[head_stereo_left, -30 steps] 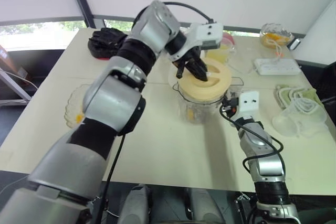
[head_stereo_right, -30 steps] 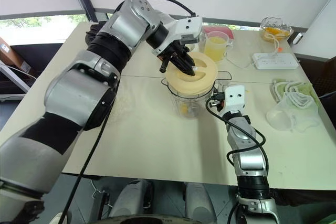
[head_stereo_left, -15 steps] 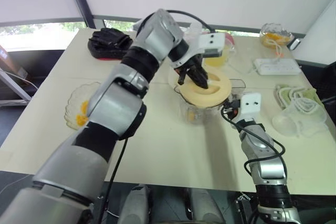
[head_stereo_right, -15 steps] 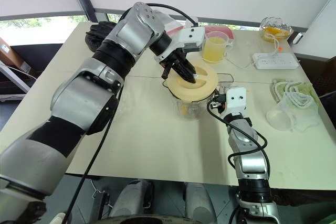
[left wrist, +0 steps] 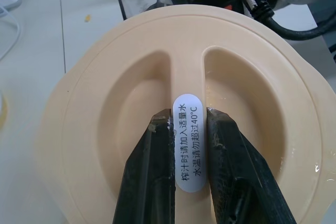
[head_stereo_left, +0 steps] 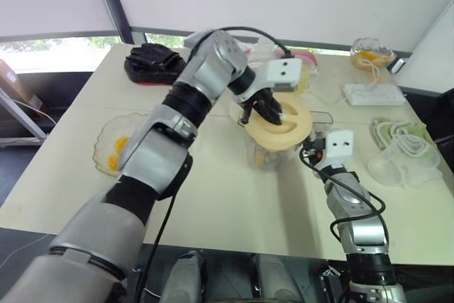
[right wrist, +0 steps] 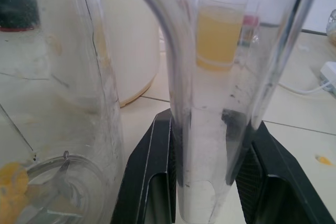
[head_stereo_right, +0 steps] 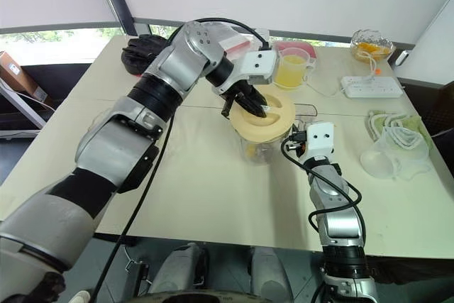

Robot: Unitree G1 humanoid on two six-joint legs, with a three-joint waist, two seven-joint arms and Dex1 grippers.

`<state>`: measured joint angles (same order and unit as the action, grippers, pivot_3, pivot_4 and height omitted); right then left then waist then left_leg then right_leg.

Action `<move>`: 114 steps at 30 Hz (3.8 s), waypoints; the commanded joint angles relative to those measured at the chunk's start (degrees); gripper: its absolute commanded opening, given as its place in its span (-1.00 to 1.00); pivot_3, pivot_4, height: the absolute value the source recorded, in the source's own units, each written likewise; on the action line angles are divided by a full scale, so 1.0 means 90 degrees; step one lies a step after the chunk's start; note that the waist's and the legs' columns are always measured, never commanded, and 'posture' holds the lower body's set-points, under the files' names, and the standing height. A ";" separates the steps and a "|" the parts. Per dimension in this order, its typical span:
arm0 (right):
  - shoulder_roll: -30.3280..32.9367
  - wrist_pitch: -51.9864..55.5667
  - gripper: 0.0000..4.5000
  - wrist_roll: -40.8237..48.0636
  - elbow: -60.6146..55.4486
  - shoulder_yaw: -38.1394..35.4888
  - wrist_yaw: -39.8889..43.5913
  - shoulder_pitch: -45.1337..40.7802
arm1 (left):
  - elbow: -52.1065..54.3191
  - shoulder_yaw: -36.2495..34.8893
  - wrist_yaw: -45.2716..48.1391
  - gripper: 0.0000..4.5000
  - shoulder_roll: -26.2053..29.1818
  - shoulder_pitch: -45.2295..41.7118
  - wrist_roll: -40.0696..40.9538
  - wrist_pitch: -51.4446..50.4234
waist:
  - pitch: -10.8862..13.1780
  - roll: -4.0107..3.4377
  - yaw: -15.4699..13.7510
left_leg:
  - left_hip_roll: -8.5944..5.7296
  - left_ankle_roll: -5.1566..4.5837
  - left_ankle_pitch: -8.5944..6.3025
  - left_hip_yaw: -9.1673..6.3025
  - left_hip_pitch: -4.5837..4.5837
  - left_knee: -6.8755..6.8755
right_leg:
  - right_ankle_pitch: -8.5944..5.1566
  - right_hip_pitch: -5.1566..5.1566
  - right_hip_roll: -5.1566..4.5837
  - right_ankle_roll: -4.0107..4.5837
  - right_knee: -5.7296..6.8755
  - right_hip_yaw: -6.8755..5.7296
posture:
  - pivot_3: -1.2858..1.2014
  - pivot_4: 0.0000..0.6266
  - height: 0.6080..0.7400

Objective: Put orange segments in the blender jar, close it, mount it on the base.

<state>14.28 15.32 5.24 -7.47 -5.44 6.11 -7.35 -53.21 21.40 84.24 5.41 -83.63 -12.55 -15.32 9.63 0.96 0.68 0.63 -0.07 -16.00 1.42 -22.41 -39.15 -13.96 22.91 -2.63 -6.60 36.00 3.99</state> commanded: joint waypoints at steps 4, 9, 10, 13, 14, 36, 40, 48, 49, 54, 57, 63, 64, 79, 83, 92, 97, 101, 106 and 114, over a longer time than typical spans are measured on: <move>0.0067 0.0008 -0.54 -0.0125 -0.0274 -0.0013 0.0025 0.0116 | -0.0292 0.0309 -0.0580 -0.89 -0.0275 0.0235 -0.0272 -0.1161 | -0.0015 0.0002 -0.0006 | -0.0005 -0.0003 -0.0002 -0.0002 0.0000 0.0000 | -0.0006 -0.0004 -0.0003 -0.0010 -0.0002 0.0000 | 0.03 -0.52 1.00; 0.0061 0.0029 -0.54 -0.0131 -0.0307 -0.0006 0.0018 0.0140 | -0.0449 0.0282 -0.0972 -0.89 -0.0362 0.0144 -0.0284 -0.1477 | -0.0021 -0.0004 -0.0013 | -0.0007 -0.0006 -0.0004 -0.0005 0.0000 0.0000 | -0.0008 -0.0004 -0.0003 -0.0015 0.0000 -0.0001 | 0.03 -0.52 1.00; 0.0067 0.0032 -0.54 -0.0128 -0.0305 -0.0014 0.0018 0.0138 | -0.0485 0.0282 -0.1041 -0.89 -0.0378 0.0125 -0.0292 -0.1530 | -0.0022 -0.0005 -0.0016 | -0.0008 -0.0006 -0.0004 -0.0006 0.0000 0.0000 | -0.0008 -0.0006 -0.0004 -0.0015 0.0000 -0.0001 | 0.03 -0.52 1.00; 0.0078 0.0036 -0.54 -0.0127 -0.0309 -0.0028 0.0011 0.0139 | -0.0520 0.0291 -0.1148 -0.89 -0.0408 0.0102 -0.0303 -0.1640 | -0.0023 -0.0006 -0.0018 | -0.0012 -0.0006 -0.0004 -0.0008 0.0000 0.0000 | -0.0010 -0.0008 -0.0007 -0.0017 -0.0002 0.0000 | 0.03 -0.52 1.00; 0.0077 0.0038 -0.54 -0.0129 -0.0313 -0.0029 0.0006 0.0141 | -0.0515 0.0281 -0.1169 -0.89 -0.0419 0.0101 -0.0293 -0.1687 | -0.0023 -0.0006 -0.0018 | -0.0012 -0.0006 -0.0004 -0.0009 0.0000 0.0000 | -0.0011 -0.0009 -0.0007 -0.0018 -0.0003 0.0000 | 0.03 -0.52 1.00; 0.0168 0.0014 -0.54 -0.0199 -0.0251 0.0066 0.0054 0.0161 | -0.0132 0.0268 -0.1419 -0.89 -0.0318 0.0202 -0.0214 -0.1930 | -0.0032 -0.0015 -0.0012 | -0.0002 -0.0016 -0.0011 -0.0022 -0.0001 0.0002 | -0.0016 -0.0038 -0.0016 -0.0022 -0.0063 0.0001 | 0.03 -0.52 1.00; 0.0180 0.0021 -0.54 -0.0195 -0.0244 0.0067 0.0070 0.0157 | 0.0067 0.0191 -0.1434 -0.89 -0.0267 0.0223 -0.0141 -0.1746 | -0.0032 -0.0014 -0.0008 | -0.0003 -0.0017 -0.0013 -0.0021 -0.0002 0.0002 | -0.0016 -0.0039 -0.0018 -0.0022 -0.0066 0.0003 | 0.03 -0.52 1.00; 0.0176 -0.0008 -0.57 -0.0194 -0.0207 0.0095 0.0077 0.0146 | 0.0285 0.0193 -0.1381 0.22 -0.0117 0.0246 -0.0009 -0.1471 | -0.0030 -0.0012 0.0032 | 0.0000 -0.0018 -0.0013 -0.0019 -0.0011 0.0010 | -0.0016 -0.0024 -0.0018 -0.0022 -0.0066 0.0006 | 0.03 -0.52 1.00; 0.0174 -0.0011 -0.57 -0.0196 -0.0201 0.0103 0.0079 0.0140 | 0.0277 0.0192 -0.1439 0.42 -0.0105 0.0247 -0.0010 -0.1443 | -0.0030 -0.0011 0.0033 | 0.0000 -0.0019 -0.0014 -0.0018 -0.0011 0.0014 | -0.0016 -0.0022 -0.0018 -0.0022 -0.0066 0.0007 | 0.03 -0.52 1.00; 0.0176 -0.0015 -0.57 -0.0200 -0.0184 0.0140 0.0099 0.0124 | 0.0241 0.0148 -0.1534 0.42 -0.0041 0.0231 0.0025 -0.1294 | -0.0029 -0.0011 0.0033 | 0.0002 -0.0023 -0.0016 -0.0017 -0.0012 0.0021 | -0.0016 -0.0018 -0.0011 -0.0023 -0.0066 0.0007 | 0.03 -0.52 1.00; 0.0170 -0.0013 -0.57 -0.0205 -0.0187 0.0151 0.0093 0.0131 | 0.0213 0.0035 -0.1562 0.42 -0.0014 0.0119 0.0109 -0.1310 | -0.0029 -0.0011 0.0033 | 0.0002 -0.0023 -0.0016 -0.0017 -0.0012 0.0020 | -0.0016 -0.0018 -0.0011 -0.0023 -0.0067 0.0007 | 0.03 -0.52 1.00; 0.0184 -0.0008 -0.57 -0.0204 -0.0202 0.0132 0.0099 0.0167 | 0.0113 -0.0224 -0.1579 0.42 0.0034 -0.0290 0.0363 -0.1412 | -0.0025 -0.0010 0.0032 | 0.0002 -0.0023 -0.0017 -0.0017 -0.0026 0.0021 | -0.0016 -0.0004 -0.0011 -0.0023 -0.0068 0.0007 | 0.03 -0.52 1.00; 0.0182 -0.0013 -0.57 -0.0206 -0.0199 0.0129 0.0095 0.0175 | 0.0088 -0.0273 -0.1550 0.42 0.0041 -0.0367 0.0415 -0.1463 | -0.0025 -0.0010 0.0032 | 0.0002 -0.0023 -0.0017 -0.0017 -0.0034 0.0021 | -0.0016 0.0005 -0.0011 -0.0023 -0.0068 0.0007 | 0.03 -0.52 1.00; 0.0145 -0.0058 -0.57 -0.0231 -0.0210 0.0116 0.0110 0.0306 | 0.0103 -0.1961 -0.1185 0.42 0.0316 -0.1426 0.2178 -0.2444 | -0.0015 -0.0011 0.0055 | -0.0011 -0.0047 -0.0029 -0.0014 -0.0117 0.0025 | -0.0005 0.0096 0.0007 -0.0057 -0.0056 0.0006 | 0.03 -0.52 1.00; 0.0139 -0.0057 -0.57 -0.0241 -0.0218 0.0128 0.0113 0.0324 | -0.0170 -0.3347 -0.1719 0.42 0.0455 -0.1729 0.3329 -0.2617 | -0.0007 -0.0010 0.0056 | -0.0007 -0.0047 -0.0029 -0.0012 -0.0119 0.0024 | -0.0003 0.0105 0.0005 -0.0060 -0.0049 0.0007 | 0.03 -0.52 1.00; 0.0159 -0.0044 -0.57 -0.0238 -0.0175 0.0175 0.0180 0.0318 | 0.0259 -0.3985 -0.2599 0.42 0.0546 -0.1217 0.3814 -0.1446 | -0.0005 -0.0007 0.0041 | -0.0013 -0.0045 -0.0029 -0.0012 -0.0110 0.0014 | -0.0003 0.0104 0.0004 -0.0061 -0.0012 0.0008 | 0.03 -0.52 1.00; 0.0187 -0.0039 -0.57 -0.0244 -0.0112 0.0217 0.0268 0.0271 | 0.0958 -0.5323 -0.3311 0.42 0.0317 -0.1028 0.5354 -0.1470 | -0.0004 -0.0007 0.0052 | -0.0009 -0.0045 -0.0029 -0.0009 -0.0113 0.0014 | -0.0003 0.0121 0.0003 -0.0061 0.0005 0.0012 | 0.03 -0.52 1.00; 0.0214 -0.0036 -0.57 -0.0273 -0.0075 0.0235 0.0316 0.0237 | 0.1626 -0.5472 -0.4259 0.42 0.0029 -0.0650 0.5707 -0.1549 | -0.0006 -0.0008 0.0047 | -0.0011 -0.0046 -0.0029 -0.0014 -0.0113 0.0018 | -0.0003 0.0126 0.0008 -0.0061 0.0012 0.0010 | 0.03 -0.52 1.00; 0.0272 -0.0024 -0.57 -0.0252 -0.0084 0.0245 0.0394 0.0191 | 0.2115 -0.3451 -0.4248 0.42 0.0307 0.0592 0.3904 -0.0921 | -0.0008 -0.0010 0.0042 | -0.0017 -0.0041 -0.0026 -0.0011 -0.0093 0.0013 | -0.0002 0.0094 0.0004 -0.0061 0.0009 0.0013 | 0.03 -0.52 1.00; 0.0514 0.0024 -0.57 -0.0193 0.0020 0.0162 0.0637 -0.0089 | 0.0448 -0.2362 -0.4681 0.42 0.0946 0.1499 0.2443 0.0627 | 0.0002 -0.0004 0.0046 | -0.0016 -0.0039 -0.0025 -0.0001 -0.0039 0.0023 | -0.0012 0.0058 0.0008 -0.0039 0.0009 0.0024 | 0.03 -0.52 1.00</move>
<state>17.72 14.52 4.61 -8.39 -4.29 10.81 -8.19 -49.82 6.07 43.32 13.60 -66.92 4.99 -10.53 9.64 0.92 1.09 0.50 -0.42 -16.23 1.39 -22.91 -38.96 -13.99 23.56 -2.56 -7.10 36.10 4.19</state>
